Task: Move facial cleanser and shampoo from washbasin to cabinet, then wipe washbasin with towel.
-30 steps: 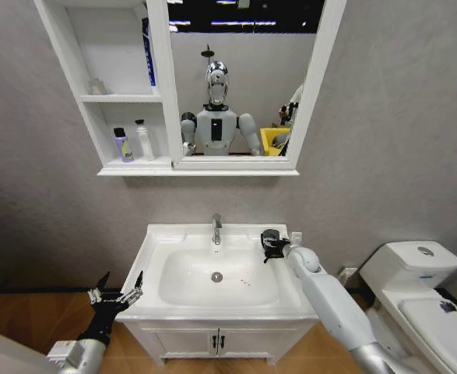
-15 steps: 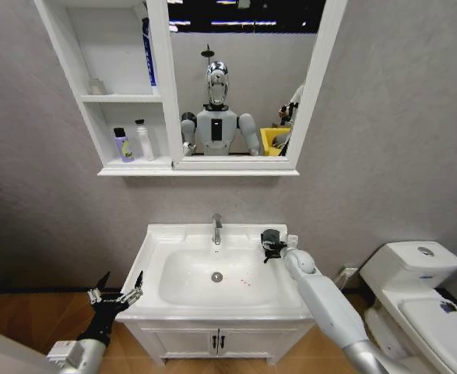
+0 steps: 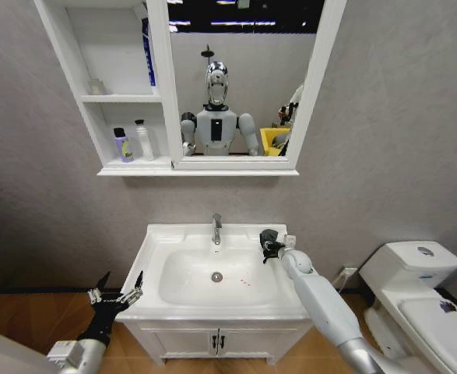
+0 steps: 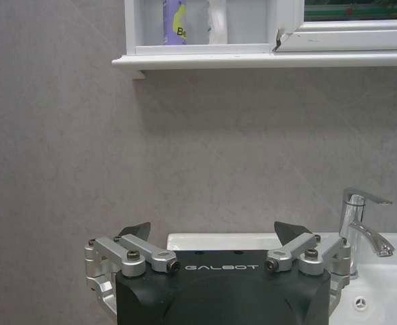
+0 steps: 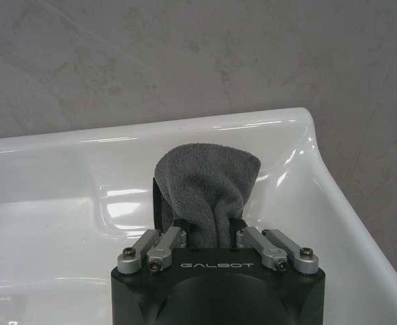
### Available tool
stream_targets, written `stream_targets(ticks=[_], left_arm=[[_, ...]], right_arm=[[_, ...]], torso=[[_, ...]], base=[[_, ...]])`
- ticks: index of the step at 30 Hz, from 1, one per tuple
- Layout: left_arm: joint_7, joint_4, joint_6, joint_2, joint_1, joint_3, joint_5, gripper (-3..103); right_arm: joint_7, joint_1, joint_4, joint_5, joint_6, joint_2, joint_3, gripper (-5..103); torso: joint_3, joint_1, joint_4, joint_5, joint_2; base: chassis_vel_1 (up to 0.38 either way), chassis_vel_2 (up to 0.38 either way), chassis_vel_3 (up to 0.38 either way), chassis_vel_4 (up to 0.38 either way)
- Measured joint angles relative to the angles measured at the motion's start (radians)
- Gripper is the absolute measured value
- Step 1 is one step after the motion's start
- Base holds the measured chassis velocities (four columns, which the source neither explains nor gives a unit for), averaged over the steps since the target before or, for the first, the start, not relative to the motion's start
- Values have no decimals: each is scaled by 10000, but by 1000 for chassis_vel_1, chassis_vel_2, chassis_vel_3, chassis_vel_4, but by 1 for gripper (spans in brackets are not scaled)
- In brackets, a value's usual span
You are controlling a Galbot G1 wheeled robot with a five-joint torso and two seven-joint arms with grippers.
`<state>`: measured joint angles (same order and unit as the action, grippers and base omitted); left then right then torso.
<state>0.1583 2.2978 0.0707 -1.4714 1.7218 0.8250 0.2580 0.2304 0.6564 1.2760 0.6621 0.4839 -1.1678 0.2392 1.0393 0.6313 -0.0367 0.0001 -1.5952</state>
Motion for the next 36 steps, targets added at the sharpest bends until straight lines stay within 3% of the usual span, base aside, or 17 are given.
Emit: stream_targets(ticks=[3,6,13,17,25,36], left_arm=[[1,1,-1,0,0,0,0,100],[0,0,-1,0,0,0,0,100],[0,0,-1,0,0,0,0,100],[0,0,0,0,-1,0,0,100],[0,0,0,0,0,0,0,100],[0,0,-1,0,-1,0,0,100]], right_arm=[[509,531,1037,199,116,167,-108,13],[1194,1030,1926,418,241,136,-414,6],[3622,1517,2775,1826,701,-717,-1366,5],[3971,1663,2581,1916,875,-828,-1391,5],[3864,2098,2463,1895,934,-650,-1118,5],[2812,1932,1575,1823,1161,-1185,-1090,5]], torso=[[-1,0,1,-1,0],[-1,0,5,-3,0],[-1,-1,-4,-2,0],[-1,-1,1,-2,0],[-1,-1,1,-1,0],[-1,-1,1,-2,0]], base=[[0,0,0,0],[0,0,0,0],[0,0,0,0],[0,0,0,0],[0,0,0,0],[0,0,0,0]])
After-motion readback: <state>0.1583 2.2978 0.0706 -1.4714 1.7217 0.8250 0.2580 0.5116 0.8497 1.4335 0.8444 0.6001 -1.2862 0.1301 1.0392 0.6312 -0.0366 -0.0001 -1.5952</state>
